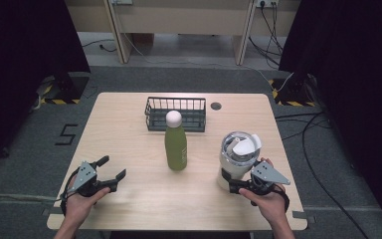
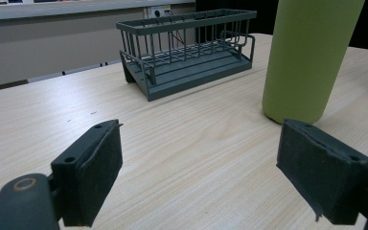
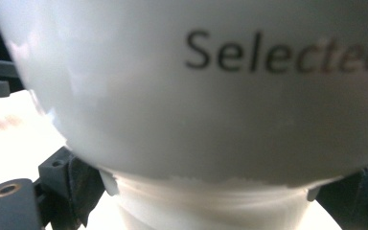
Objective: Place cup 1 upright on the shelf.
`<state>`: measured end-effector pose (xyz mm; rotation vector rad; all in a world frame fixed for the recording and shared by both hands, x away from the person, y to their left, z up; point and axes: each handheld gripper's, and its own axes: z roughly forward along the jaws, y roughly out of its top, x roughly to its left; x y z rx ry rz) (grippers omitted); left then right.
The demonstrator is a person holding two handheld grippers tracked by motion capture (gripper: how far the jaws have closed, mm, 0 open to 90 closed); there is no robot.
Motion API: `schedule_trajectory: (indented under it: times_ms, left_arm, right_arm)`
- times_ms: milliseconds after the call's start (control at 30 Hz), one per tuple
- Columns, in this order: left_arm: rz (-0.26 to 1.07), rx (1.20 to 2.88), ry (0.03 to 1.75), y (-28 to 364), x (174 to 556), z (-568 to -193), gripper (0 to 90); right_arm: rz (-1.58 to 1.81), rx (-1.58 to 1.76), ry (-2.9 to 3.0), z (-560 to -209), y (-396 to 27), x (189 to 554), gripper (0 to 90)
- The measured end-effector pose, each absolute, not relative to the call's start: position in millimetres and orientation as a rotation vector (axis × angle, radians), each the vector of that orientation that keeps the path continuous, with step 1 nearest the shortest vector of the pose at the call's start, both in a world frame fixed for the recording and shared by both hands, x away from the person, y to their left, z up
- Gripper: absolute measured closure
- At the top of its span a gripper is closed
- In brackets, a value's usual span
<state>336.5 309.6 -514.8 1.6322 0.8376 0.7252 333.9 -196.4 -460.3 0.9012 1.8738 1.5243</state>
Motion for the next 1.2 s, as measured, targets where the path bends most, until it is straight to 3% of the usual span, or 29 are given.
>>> schedule_trajectory:
  times_ms: [1200]
  left_arm:
    - [0.710,1.628,0.837,310,337,-516,15.9]
  right_arm:
    - [1.526,0.919,1.771,-421,-192,385,10.3]
